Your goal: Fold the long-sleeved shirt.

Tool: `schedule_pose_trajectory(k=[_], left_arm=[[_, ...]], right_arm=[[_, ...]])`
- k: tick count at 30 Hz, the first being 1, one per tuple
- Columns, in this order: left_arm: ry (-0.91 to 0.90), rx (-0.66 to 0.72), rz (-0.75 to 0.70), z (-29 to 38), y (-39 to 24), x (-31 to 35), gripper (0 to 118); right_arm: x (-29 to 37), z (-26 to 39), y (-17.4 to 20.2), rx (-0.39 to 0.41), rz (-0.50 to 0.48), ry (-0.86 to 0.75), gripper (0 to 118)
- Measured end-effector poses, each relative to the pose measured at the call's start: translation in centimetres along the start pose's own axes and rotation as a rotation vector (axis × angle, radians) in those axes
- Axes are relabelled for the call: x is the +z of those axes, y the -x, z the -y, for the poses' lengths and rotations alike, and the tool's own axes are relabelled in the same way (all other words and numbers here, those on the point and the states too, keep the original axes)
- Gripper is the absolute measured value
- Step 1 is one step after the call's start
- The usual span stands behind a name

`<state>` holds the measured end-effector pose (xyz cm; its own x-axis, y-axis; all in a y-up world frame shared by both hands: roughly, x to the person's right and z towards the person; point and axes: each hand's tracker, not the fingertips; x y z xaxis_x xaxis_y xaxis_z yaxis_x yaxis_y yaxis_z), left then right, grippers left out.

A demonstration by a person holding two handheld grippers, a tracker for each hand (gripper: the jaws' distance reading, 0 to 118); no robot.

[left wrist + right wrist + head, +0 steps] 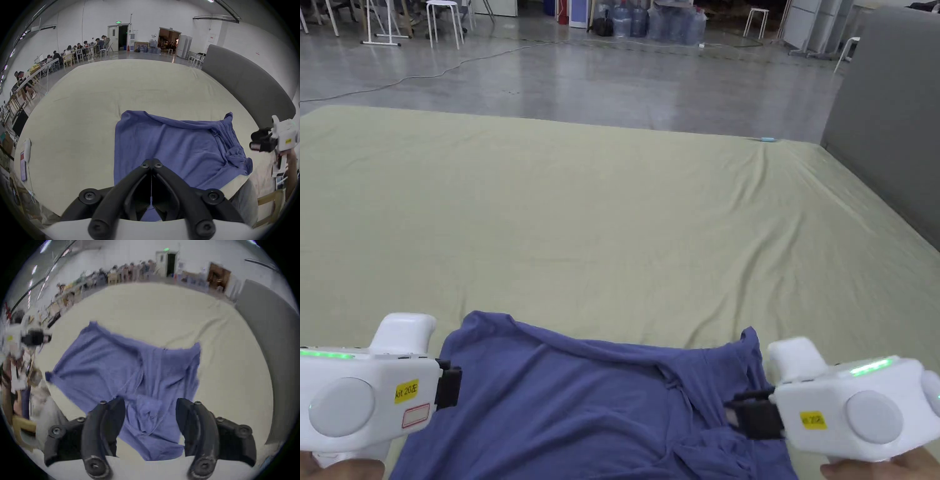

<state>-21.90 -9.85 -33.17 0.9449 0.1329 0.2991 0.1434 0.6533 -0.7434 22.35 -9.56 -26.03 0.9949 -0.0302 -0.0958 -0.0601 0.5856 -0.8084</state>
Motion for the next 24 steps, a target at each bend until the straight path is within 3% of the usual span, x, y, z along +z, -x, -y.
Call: schedule_pose_trajectory(k=[1,9,10,12,13,17,20,23,24], left_arm=[[-0.001,0.001,-0.002,0.0,0.0,-0.1,0],[0.004,0.027,-0.024,-2.9,1.3,-4.0,3],[0.004,0.041,-0.028,-4.0,1.9,-5.3,28],[0.010,0.076,-0.037,-6.1,3.0,-8.1,106],[0.027,0.078,-0.052,-7.2,3.5,-10.0,111],[0.134,0.068,-0.117,-10.4,5.2,-17.0,109],[0.210,0.168,-0.099,-11.4,6.8,-21.2,106],[0.264,0.194,-0.132,-11.6,7.4,-23.9,98],[0.270,0.184,-0.141,-11.6,7.2,-24.5,90]], right_arm=[[0.3,-0.2,-0.3,-0.028,0.021,-0.014,0],[-2.0,-0.2,-2.3,-0.052,0.034,0.022,0],[-2.1,-0.4,-2.5,-0.062,0.027,0.025,0],[-2.5,-0.4,-2.4,-0.062,0.024,0.030,0],[-2.8,-0.3,-2.4,-0.059,0.025,0.033,0],[-3.6,-0.4,-2.7,-0.065,0.014,0.058,0],[-4.2,-0.5,-2.8,-0.072,0.011,0.078,0],[-4.7,-0.7,-3.2,-0.076,0.017,0.094,0],[-4.9,-0.9,-3.4,-0.076,0.020,0.099,0]])
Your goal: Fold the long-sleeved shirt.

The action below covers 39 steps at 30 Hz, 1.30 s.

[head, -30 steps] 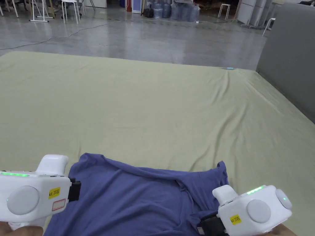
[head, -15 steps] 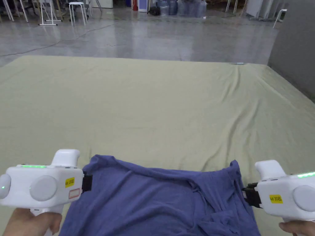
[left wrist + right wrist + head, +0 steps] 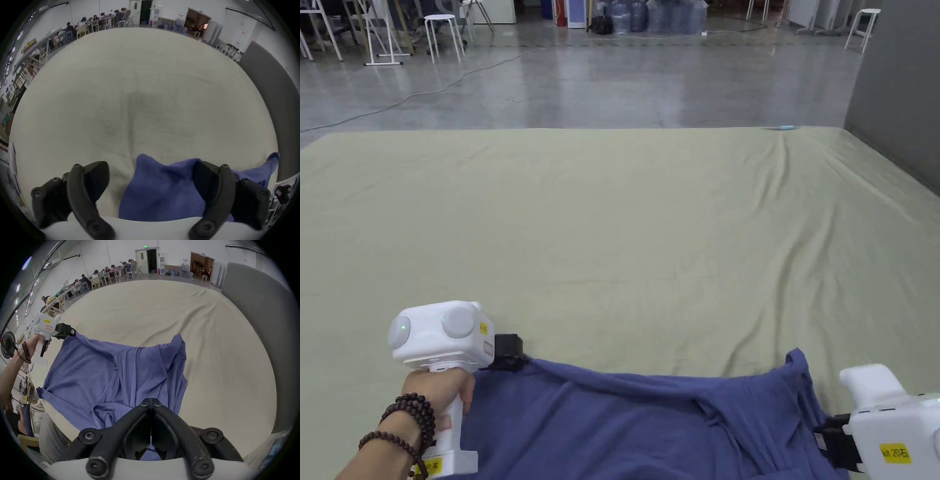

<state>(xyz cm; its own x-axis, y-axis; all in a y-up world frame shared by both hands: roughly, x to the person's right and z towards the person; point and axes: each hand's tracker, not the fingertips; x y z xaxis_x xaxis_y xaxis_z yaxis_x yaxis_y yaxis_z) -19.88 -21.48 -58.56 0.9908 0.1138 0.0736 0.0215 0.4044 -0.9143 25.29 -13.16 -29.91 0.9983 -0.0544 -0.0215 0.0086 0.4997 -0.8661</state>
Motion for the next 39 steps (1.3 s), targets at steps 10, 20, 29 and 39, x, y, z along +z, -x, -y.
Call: schedule_pose_trajectory(k=[10,20,29,39], left_arm=[[-0.073,-0.135,0.031,0.8,-2.5,4.5,0],[-0.087,-0.172,0.027,2.4,-2.7,7.6,0],[-0.088,-0.162,0.054,5.0,-1.7,10.0,0],[-0.202,-0.158,0.110,14.7,1.5,21.6,0]], right_arm=[[-3.1,-7.9,-2.9,-0.118,0.013,-0.045,19],[-10.4,-13.5,-5.1,-0.238,0.021,0.185,34],[-9.1,-11.6,-3.8,-0.192,-0.002,0.132,2],[5.0,-3.0,-1.8,-0.083,-0.114,-0.038,2]])
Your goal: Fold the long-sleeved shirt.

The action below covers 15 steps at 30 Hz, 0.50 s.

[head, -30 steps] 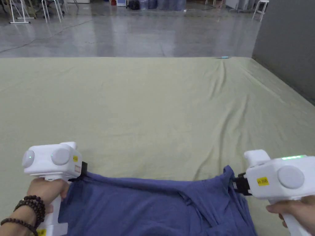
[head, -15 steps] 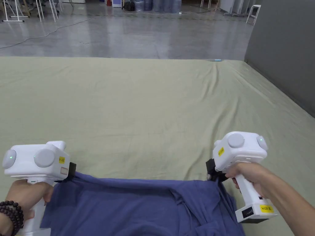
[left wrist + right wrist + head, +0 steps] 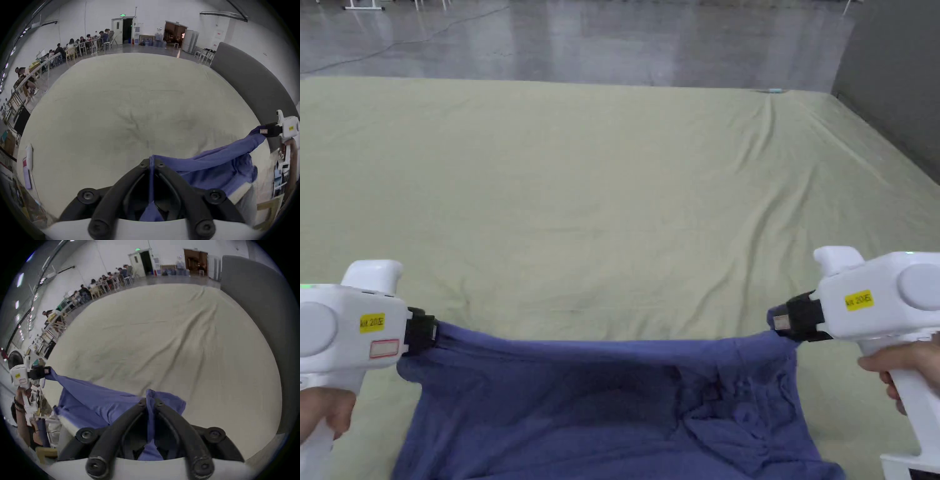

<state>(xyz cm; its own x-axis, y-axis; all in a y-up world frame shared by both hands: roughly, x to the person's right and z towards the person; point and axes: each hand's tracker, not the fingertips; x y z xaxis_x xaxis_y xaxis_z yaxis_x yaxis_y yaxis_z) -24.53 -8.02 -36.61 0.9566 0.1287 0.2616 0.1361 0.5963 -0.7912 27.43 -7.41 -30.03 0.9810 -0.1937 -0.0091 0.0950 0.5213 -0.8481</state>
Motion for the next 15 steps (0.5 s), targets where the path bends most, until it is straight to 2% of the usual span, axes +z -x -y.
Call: schedule_pose_trajectory(k=[5,8,12,15], left_arm=[[0.076,-0.047,0.000,6.1,-0.4,1.3,0],[0.168,-0.093,-0.002,9.4,-0.9,-0.3,0],[0.260,-0.105,0.005,12.4,-0.8,-3.2,0],[0.254,-0.088,0.001,13.4,-0.3,-4.2,0]], right_arm=[[2.2,6.7,1.2,0.054,-0.011,0.060,2],[0.6,9.6,0.8,0.123,0.025,0.158,2],[-1.5,12.0,0.9,0.172,0.064,0.267,2],[-3.0,13.2,1.3,0.213,0.065,0.329,2]])
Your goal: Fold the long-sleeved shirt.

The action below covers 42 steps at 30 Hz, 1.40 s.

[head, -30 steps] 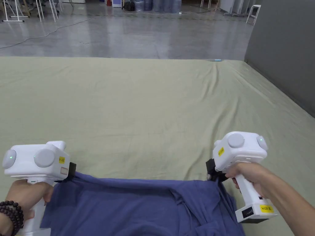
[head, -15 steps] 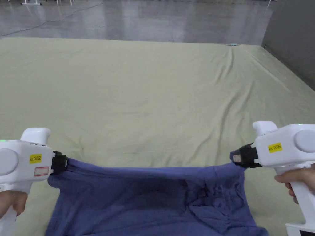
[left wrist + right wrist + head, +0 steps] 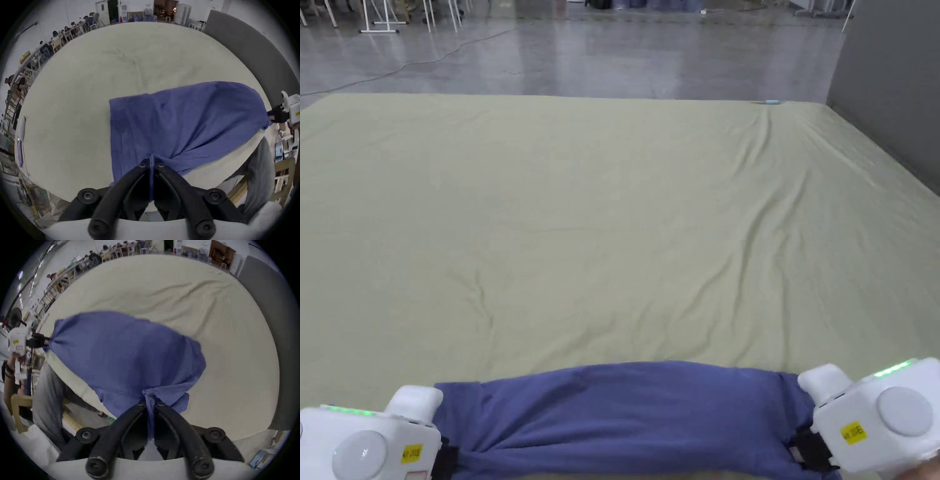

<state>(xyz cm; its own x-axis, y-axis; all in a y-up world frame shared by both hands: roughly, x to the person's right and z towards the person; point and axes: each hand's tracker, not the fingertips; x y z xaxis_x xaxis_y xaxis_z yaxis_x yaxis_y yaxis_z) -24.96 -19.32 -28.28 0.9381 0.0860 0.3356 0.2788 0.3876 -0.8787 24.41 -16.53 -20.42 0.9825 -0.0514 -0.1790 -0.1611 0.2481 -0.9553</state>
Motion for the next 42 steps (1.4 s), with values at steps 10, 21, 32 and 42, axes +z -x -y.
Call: schedule_pose_trajectory(k=[10,21,32,42], left_arm=[[-0.070,0.012,-0.053,0.6,0.3,3.0,86],[-0.464,0.062,-0.106,-0.6,-2.7,13.8,0],[-0.417,0.254,0.202,-1.3,2.1,12.7,108],[-0.127,0.480,0.598,0.6,11.2,1.8,112]], right_arm=[[1.5,0.1,0.5,0.018,0.109,-0.070,77],[12.2,-2.1,7.1,-0.094,0.188,-0.658,0],[12.1,-3.0,10.4,-0.080,0.179,-0.690,0],[11.0,-2.5,11.6,-0.079,0.091,-0.649,0]])
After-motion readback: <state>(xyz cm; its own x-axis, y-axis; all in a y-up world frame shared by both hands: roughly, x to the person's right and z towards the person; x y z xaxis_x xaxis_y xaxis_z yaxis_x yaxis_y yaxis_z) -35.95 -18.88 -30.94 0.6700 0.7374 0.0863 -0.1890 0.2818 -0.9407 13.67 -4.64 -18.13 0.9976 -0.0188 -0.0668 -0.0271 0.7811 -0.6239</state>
